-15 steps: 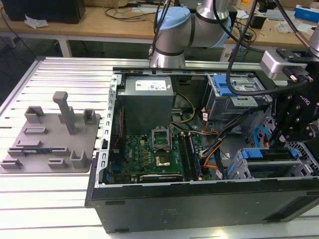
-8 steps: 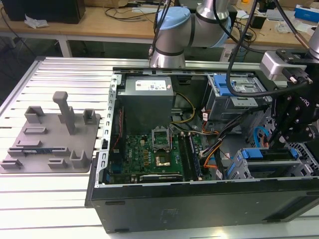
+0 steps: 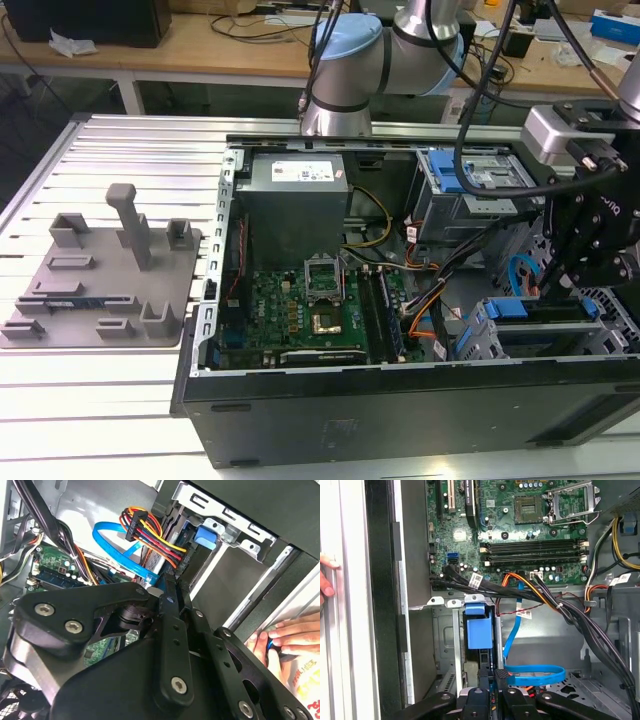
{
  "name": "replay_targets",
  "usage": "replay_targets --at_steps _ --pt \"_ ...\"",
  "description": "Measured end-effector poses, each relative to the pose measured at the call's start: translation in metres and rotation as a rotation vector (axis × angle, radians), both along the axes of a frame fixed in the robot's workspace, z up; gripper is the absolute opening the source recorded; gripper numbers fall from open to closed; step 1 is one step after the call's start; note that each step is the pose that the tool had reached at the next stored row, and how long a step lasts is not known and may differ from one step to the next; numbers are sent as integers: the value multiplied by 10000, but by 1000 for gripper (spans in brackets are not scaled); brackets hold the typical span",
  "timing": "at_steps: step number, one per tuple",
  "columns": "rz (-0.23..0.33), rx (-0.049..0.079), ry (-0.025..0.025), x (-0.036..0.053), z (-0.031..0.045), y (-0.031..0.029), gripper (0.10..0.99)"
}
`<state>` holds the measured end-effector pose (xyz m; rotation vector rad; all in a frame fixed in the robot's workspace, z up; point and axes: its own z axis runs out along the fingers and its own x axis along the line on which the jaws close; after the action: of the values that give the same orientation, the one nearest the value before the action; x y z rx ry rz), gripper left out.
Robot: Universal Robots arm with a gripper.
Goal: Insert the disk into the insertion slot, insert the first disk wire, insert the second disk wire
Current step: 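Insert the second disk wire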
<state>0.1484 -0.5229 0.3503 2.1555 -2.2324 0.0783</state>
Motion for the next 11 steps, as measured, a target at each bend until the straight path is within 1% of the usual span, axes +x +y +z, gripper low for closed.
replay_targets --at_steps 11 --pt "123 1 0 18 -27 8 165"
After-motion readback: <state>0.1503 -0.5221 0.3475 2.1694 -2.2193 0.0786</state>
